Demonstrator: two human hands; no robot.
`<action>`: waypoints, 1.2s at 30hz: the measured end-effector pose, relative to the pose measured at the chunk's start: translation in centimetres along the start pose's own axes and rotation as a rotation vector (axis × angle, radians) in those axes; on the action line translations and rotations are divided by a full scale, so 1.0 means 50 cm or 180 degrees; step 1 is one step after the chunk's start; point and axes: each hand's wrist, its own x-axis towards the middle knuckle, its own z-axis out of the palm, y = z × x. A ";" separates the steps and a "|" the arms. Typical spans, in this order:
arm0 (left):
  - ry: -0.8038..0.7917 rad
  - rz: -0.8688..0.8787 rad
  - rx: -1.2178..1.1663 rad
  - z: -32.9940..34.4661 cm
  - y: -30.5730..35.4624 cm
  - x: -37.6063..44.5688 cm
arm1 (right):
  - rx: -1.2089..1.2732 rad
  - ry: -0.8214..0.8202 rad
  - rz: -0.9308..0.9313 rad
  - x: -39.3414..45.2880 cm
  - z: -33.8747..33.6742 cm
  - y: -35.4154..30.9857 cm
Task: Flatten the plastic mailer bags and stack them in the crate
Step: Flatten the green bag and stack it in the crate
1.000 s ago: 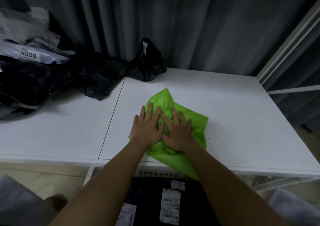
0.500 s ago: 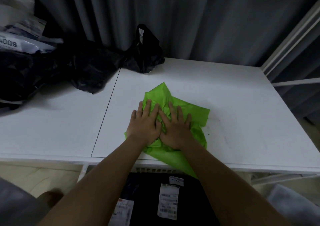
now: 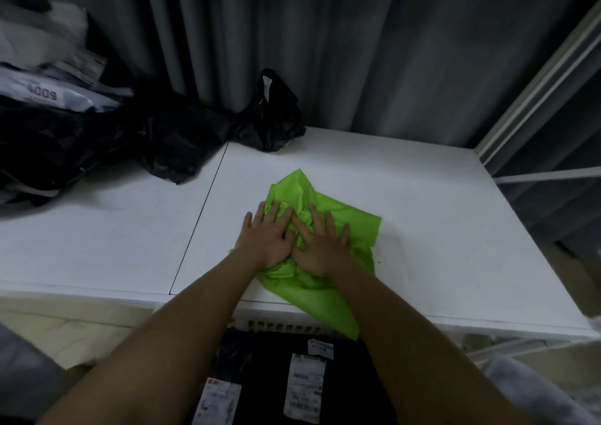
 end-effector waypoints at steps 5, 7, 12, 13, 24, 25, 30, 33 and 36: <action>0.0908 0.0079 -0.0987 -0.055 -0.038 -0.035 | 0.0555 0.1149 -0.0391 -0.076 -0.038 0.011; 0.1130 0.0070 -0.1077 -0.073 -0.050 -0.071 | 0.0599 0.1582 -0.0541 -0.120 -0.038 0.008; 0.0333 -0.0140 -0.1069 -0.065 -0.053 -0.157 | -0.0594 0.0617 -0.0505 -0.195 -0.007 -0.004; 0.0214 -0.0185 -0.1051 -0.060 -0.053 -0.172 | -0.0667 0.0453 -0.0474 -0.202 -0.004 -0.007; 0.0526 0.0329 -0.0905 -0.100 -0.023 -0.288 | -0.0276 0.1253 -0.0115 -0.288 -0.087 -0.026; 0.0665 0.0368 -0.0923 -0.118 -0.018 -0.292 | -0.0075 0.1441 -0.0089 -0.296 -0.101 -0.025; 0.1279 0.0552 -0.1050 -0.204 0.009 -0.311 | 0.0735 0.2287 -0.0102 -0.317 -0.184 -0.016; 0.1637 0.0723 -0.1910 -0.260 0.028 -0.325 | 0.0831 0.2647 0.0059 -0.330 -0.244 -0.022; 0.1708 0.0607 -0.2849 -0.306 0.050 -0.341 | 0.0694 0.2735 0.0105 -0.342 -0.291 -0.032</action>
